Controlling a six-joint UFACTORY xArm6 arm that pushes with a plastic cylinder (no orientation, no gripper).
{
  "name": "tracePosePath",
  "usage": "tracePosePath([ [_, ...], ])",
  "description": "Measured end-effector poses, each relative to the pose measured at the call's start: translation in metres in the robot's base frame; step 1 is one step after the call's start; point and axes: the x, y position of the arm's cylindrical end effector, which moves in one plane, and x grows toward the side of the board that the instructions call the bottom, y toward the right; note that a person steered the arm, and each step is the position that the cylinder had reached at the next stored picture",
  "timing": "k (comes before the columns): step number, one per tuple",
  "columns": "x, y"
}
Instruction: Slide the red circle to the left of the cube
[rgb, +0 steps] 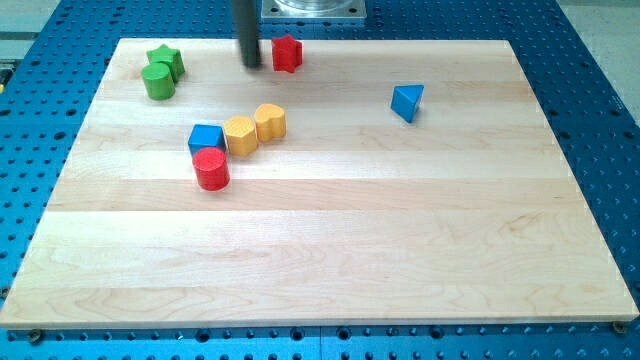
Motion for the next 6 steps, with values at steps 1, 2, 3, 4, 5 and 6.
tracePosePath([
  [1, -0.001, 0.062],
  [2, 0.039, 0.061],
  [3, 0.130, 0.072],
  [4, 0.226, 0.010],
  [5, 0.233, -0.090],
  [6, 0.223, -0.166],
])
